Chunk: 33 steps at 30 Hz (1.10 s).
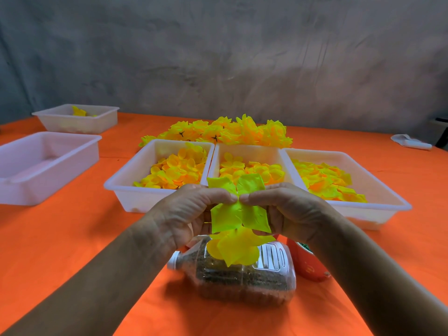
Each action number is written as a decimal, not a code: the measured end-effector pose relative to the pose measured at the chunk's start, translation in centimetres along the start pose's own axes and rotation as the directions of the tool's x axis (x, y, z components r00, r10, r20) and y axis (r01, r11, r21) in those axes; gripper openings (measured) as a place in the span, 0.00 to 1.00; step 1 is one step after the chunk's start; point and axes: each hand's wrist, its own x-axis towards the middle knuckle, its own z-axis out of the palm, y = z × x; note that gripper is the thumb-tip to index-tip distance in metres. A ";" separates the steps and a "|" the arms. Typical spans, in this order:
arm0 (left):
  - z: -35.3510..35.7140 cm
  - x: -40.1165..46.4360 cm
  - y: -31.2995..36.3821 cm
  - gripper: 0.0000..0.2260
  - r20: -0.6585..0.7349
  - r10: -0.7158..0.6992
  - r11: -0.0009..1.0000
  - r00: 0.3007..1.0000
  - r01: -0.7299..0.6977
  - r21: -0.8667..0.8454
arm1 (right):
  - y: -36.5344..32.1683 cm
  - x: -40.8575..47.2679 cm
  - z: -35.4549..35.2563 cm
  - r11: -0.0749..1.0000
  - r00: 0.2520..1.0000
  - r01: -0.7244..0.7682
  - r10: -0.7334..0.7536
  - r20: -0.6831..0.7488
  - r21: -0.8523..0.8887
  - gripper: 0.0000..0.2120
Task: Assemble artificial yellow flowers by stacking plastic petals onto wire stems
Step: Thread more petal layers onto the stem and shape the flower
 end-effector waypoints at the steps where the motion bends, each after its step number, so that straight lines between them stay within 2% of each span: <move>1: 0.0 0.0 0.0 0.03 0.003 0.005 1.000 1.000 -0.005 0.003 | 0.0 0.0 0.0 1.000 1.000 0.003 -0.003 -0.002 0.005 0.06; 8: -0.2 0.3 0.0 0.04 -0.031 0.010 0.999 0.999 -0.008 0.037 | -0.1 0.2 0.1 1.000 0.999 0.004 -0.004 -0.032 -0.001 0.05; 15: -0.6 0.6 -0.2 0.04 0.026 -0.015 1.000 1.000 0.015 0.019 | -0.2 0.1 0.1 1.000 0.999 0.013 -0.014 -0.038 -0.021 0.07; 23: -0.7 1.2 -0.7 0.04 0.029 -0.019 1.000 0.999 0.019 0.006 | -0.2 0.0 0.2 0.999 0.999 -0.006 0.005 -0.046 -0.036 0.05; 27: -1.2 1.4 -0.8 0.09 0.009 -0.019 0.999 1.000 0.018 0.038 | 0.0 -0.1 0.2 1.000 0.999 -0.003 0.002 -0.045 -0.026 0.03; 31: -1.0 1.2 -0.8 0.17 0.005 0.006 0.999 1.000 -0.006 0.046 | -0.1 -0.3 0.3 0.996 0.996 0.054 -0.059 -0.067 -0.069 0.03; 33: -0.9 1.2 -0.7 0.17 -0.016 0.041 0.998 0.999 -0.040 0.057 | -0.2 -0.5 0.3 0.991 0.993 0.089 -0.096 -0.071 -0.096 0.03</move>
